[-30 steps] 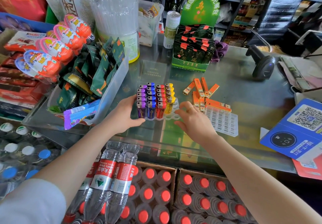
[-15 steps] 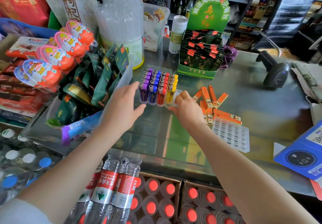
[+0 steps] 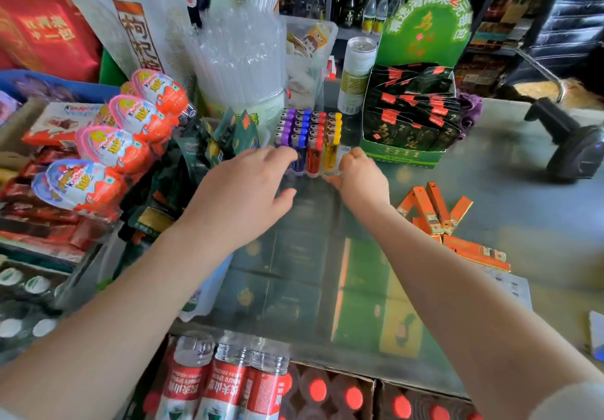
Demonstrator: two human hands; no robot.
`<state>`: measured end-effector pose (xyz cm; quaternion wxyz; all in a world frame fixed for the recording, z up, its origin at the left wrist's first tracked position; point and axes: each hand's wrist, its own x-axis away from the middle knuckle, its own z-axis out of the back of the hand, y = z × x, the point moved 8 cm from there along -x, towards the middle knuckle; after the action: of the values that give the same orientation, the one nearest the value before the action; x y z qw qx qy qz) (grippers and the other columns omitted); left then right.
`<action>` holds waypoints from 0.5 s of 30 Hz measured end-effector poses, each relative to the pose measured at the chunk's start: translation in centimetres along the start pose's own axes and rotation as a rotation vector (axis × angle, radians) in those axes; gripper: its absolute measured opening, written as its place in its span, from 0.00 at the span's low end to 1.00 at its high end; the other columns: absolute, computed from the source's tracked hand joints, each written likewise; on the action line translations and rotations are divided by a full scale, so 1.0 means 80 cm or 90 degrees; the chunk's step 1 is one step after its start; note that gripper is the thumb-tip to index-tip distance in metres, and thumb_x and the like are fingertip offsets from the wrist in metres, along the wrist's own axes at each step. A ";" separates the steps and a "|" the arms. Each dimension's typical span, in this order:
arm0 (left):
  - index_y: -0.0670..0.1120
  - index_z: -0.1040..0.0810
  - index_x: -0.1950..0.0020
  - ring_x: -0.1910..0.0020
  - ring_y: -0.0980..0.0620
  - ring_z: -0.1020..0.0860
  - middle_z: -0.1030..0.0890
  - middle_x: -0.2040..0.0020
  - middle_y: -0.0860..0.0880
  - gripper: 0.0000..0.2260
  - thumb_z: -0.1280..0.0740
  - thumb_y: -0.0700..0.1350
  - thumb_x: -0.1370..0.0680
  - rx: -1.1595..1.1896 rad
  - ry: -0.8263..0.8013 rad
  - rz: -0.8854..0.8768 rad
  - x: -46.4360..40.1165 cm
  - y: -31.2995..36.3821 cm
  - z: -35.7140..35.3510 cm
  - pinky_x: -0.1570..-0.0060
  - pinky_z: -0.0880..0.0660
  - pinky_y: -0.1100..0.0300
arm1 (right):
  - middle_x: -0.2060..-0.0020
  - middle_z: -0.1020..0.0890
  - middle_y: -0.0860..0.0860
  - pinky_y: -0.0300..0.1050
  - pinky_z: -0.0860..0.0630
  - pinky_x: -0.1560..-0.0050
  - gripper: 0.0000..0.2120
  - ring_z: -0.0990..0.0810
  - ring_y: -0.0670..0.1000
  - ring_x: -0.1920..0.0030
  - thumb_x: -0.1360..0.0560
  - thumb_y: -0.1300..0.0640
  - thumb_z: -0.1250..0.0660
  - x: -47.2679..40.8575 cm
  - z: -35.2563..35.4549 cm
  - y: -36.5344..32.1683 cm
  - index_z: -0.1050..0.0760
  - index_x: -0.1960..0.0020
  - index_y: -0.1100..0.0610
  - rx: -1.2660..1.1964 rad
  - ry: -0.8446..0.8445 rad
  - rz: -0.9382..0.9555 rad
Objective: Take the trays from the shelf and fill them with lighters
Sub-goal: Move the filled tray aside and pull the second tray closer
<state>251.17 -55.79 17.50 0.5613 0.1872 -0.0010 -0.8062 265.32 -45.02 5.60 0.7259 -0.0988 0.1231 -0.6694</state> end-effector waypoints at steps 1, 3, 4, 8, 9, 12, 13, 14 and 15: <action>0.45 0.30 0.37 0.46 0.46 0.24 0.21 0.45 0.47 0.18 0.35 0.48 0.25 -0.001 -0.005 -0.002 0.001 0.000 -0.002 0.58 0.25 0.50 | 0.42 0.28 0.57 0.51 0.27 0.54 0.19 0.28 0.59 0.42 0.25 0.51 0.35 -0.004 0.001 0.000 0.28 0.42 0.63 0.003 0.011 -0.006; 0.46 0.29 0.37 0.46 0.46 0.24 0.21 0.45 0.48 0.18 0.35 0.49 0.25 -0.001 -0.005 -0.010 0.004 0.001 -0.004 0.58 0.26 0.51 | 0.42 0.28 0.57 0.50 0.29 0.58 0.19 0.27 0.60 0.43 0.26 0.51 0.34 -0.011 0.002 0.002 0.29 0.42 0.63 0.012 0.030 -0.023; 0.45 0.28 0.38 0.46 0.46 0.24 0.21 0.44 0.48 0.18 0.35 0.49 0.25 -0.002 -0.003 -0.014 0.006 0.002 -0.005 0.58 0.26 0.52 | 0.42 0.28 0.57 0.50 0.29 0.59 0.19 0.27 0.60 0.44 0.26 0.50 0.34 -0.013 0.003 0.003 0.29 0.42 0.63 0.017 0.038 -0.030; 0.45 0.28 0.38 0.45 0.46 0.25 0.23 0.42 0.49 0.17 0.36 0.50 0.25 -0.001 -0.021 -0.032 0.016 0.009 -0.008 0.59 0.30 0.55 | 0.42 0.28 0.56 0.52 0.26 0.53 0.20 0.28 0.59 0.42 0.27 0.49 0.33 -0.013 0.002 0.008 0.28 0.42 0.62 -0.068 0.041 -0.059; 0.46 0.28 0.37 0.45 0.47 0.25 0.23 0.41 0.50 0.17 0.36 0.50 0.25 0.001 -0.032 -0.037 0.020 0.011 -0.012 0.59 0.31 0.56 | 0.41 0.28 0.56 0.52 0.26 0.50 0.20 0.29 0.58 0.40 0.27 0.49 0.34 -0.006 0.004 0.010 0.28 0.42 0.61 -0.105 0.047 -0.062; 0.46 0.28 0.37 0.46 0.47 0.24 0.23 0.42 0.49 0.17 0.37 0.50 0.24 0.007 -0.045 -0.060 0.033 0.024 -0.020 0.60 0.29 0.56 | 0.41 0.27 0.55 0.50 0.28 0.45 0.16 0.30 0.56 0.39 0.25 0.50 0.36 0.034 0.017 0.012 0.28 0.42 0.59 -0.206 0.082 -0.029; 0.45 0.28 0.37 0.49 0.47 0.24 0.22 0.43 0.49 0.17 0.36 0.50 0.24 0.013 -0.048 -0.069 0.038 0.029 -0.023 0.61 0.28 0.56 | 0.42 0.26 0.55 0.48 0.29 0.45 0.14 0.29 0.55 0.41 0.25 0.52 0.37 0.054 0.022 0.015 0.27 0.43 0.59 -0.235 0.091 -0.011; 0.45 0.27 0.38 0.53 0.47 0.23 0.21 0.44 0.49 0.17 0.36 0.49 0.25 0.017 -0.048 -0.077 0.044 0.035 -0.025 0.65 0.29 0.57 | 0.45 0.24 0.55 0.46 0.30 0.46 0.12 0.27 0.55 0.43 0.25 0.53 0.36 0.076 0.030 0.018 0.26 0.45 0.59 -0.255 0.101 0.011; 0.45 0.27 0.39 0.58 0.48 0.25 0.20 0.46 0.49 0.17 0.35 0.49 0.25 0.019 -0.050 -0.084 0.049 0.040 -0.027 0.70 0.33 0.60 | 0.48 0.23 0.55 0.45 0.30 0.49 0.10 0.26 0.54 0.47 0.25 0.55 0.36 0.099 0.039 0.024 0.25 0.47 0.60 -0.265 0.114 0.033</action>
<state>253.58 -60.10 14.98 0.5039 0.1636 -0.0231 -0.8478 268.73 -52.84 7.58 0.6931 -0.1830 0.3251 -0.6168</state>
